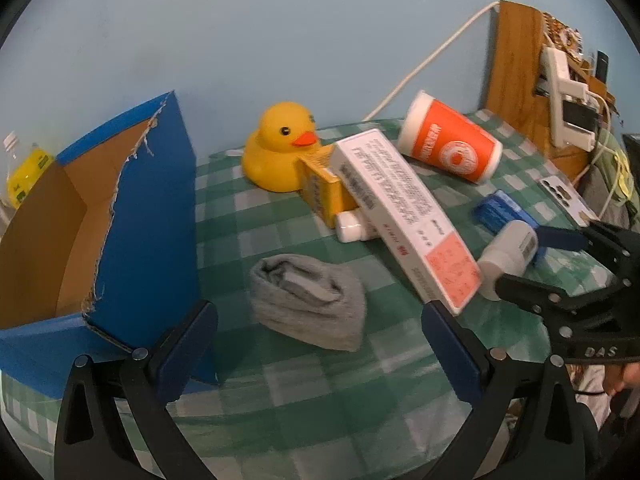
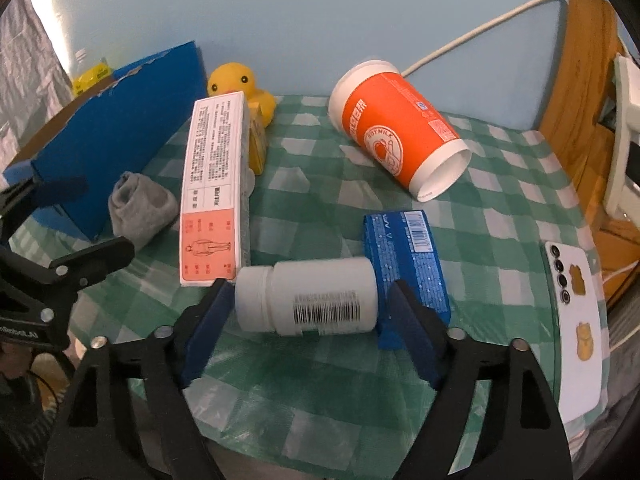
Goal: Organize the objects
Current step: 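Grasp the grey sock with the left gripper while the right gripper grasps the white pill bottle, then carry the sock and pill bottle into the box and open both grippers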
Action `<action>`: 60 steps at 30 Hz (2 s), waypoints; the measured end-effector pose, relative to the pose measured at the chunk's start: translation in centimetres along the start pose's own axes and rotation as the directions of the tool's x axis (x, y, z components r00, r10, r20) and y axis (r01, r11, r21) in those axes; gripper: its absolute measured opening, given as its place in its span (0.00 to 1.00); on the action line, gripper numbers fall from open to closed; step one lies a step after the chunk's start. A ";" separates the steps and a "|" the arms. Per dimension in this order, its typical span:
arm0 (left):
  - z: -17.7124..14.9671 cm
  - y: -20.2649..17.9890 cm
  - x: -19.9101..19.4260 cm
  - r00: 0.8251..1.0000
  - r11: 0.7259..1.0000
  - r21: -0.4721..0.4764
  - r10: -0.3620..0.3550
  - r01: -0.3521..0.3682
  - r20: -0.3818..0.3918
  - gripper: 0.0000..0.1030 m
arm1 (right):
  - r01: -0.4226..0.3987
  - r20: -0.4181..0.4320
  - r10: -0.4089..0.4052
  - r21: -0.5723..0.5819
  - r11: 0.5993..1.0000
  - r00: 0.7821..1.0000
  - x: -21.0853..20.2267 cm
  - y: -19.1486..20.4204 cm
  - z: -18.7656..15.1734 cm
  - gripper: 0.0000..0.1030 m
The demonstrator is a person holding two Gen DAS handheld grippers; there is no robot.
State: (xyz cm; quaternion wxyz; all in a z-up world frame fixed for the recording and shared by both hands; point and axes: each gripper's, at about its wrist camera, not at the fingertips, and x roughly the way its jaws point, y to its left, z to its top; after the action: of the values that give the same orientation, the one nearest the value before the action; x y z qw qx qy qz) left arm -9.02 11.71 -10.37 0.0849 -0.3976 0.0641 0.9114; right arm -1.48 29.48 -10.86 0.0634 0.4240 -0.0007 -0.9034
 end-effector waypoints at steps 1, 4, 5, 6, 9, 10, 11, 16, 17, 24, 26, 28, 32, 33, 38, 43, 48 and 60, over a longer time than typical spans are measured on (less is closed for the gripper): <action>0.0 0.1 0.2 1.000 1.000 -0.004 -0.005 0.005 0.001 1.00 | 0.006 -0.004 -0.006 0.006 1.000 1.000 0.0 0.0 -0.1 0.81; 0.3 0.0 1.0 1.000 1.000 -0.013 -0.025 0.025 -0.001 1.00 | 0.013 -0.007 -0.013 0.014 1.000 1.000 -0.1 0.3 -0.3 0.81; 0.4 -0.3 1.3 1.000 1.000 -0.011 -0.026 0.026 0.001 1.00 | 0.013 -0.004 -0.013 0.009 1.000 1.000 -0.1 0.5 -0.3 0.82; 0.4 -0.5 1.6 1.000 1.000 -0.006 -0.016 0.016 0.001 1.00 | 0.017 -0.003 -0.017 0.003 1.000 1.000 0.0 0.6 -0.3 0.82; 0.3 -1.5 2.7 0.997 0.997 0.029 0.072 -0.072 0.000 1.00 | 0.042 -0.011 -0.042 -0.004 0.999 0.999 0.5 0.6 -0.1 0.83; 0.1 -1.9 2.7 0.997 0.996 0.045 0.082 -0.082 0.004 1.00 | 0.043 -0.010 -0.043 -0.002 0.999 0.999 0.6 0.6 0.0 0.83; 0.0 -2.2 2.8 0.996 0.994 0.062 0.090 -0.090 0.008 1.00 | 0.040 -0.008 -0.039 0.002 0.999 0.999 0.6 0.5 0.1 0.83; -0.7 -3.4 3.7 0.996 0.990 0.109 0.090 -0.087 -0.020 0.99 | 0.057 -0.007 -0.057 -0.036 0.998 0.998 1.4 0.7 0.4 0.83; -0.6 -3.4 3.8 0.996 0.991 0.102 0.091 -0.089 -0.023 0.99 | 0.062 -0.008 -0.062 -0.049 0.997 0.998 1.5 0.8 0.4 0.83; -0.7 -4.1 3.9 0.994 0.989 0.100 0.110 -0.111 0.011 1.00 | 0.068 0.003 -0.068 -0.095 0.993 0.998 1.4 0.8 0.0 0.74; -0.7 -4.2 4.0 0.996 0.992 0.093 0.089 -0.090 0.014 1.00 | 0.039 0.014 -0.038 -0.072 0.997 0.999 1.0 0.1 0.1 0.70; -0.8 -4.2 3.8 0.997 0.994 0.089 0.066 -0.068 0.027 1.00 | 0.017 0.019 -0.016 -0.056 0.998 1.000 0.8 -0.3 0.2 0.68; -1.1 -4.1 3.6 1.000 0.998 0.067 0.019 -0.020 0.015 0.74 | 0.009 0.019 -0.008 -0.044 0.999 1.000 0.9 -0.9 0.4 0.68; -1.1 -4.1 3.6 1.000 0.998 0.057 0.003 -0.004 0.007 0.71 | 0.004 0.019 -0.003 -0.041 0.999 1.000 0.9 -1.0 0.4 0.68; -0.9 -2.5 4.0 0.998 0.998 -0.022 -0.059 0.059 -0.005 0.65 | -0.005 0.015 0.006 -0.042 0.999 1.000 0.9 -1.1 0.5 0.68; -1.3 -0.8 3.7 0.995 0.991 -0.089 -0.103 0.103 0.006 0.62 | -0.005 0.014 0.005 -0.040 0.999 1.000 0.7 -1.0 0.4 0.68; -1.5 0.0 3.3 0.994 0.988 -0.106 -0.112 0.112 0.001 0.60 | -0.010 0.019 0.010 -0.033 0.999 1.000 0.6 -1.1 0.4 0.67; -1.4 0.0 0.8 0.995 0.994 -0.060 -0.092 0.094 0.035 0.60 | -0.019 0.033 0.019 -0.005 1.000 0.999 0.0 -1.6 0.4 0.67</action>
State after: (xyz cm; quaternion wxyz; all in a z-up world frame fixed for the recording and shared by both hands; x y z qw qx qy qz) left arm -8.54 11.52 -11.95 0.1158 -0.3879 0.0160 0.9143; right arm -1.99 31.07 -10.71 0.0730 0.4090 -0.0035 -0.9096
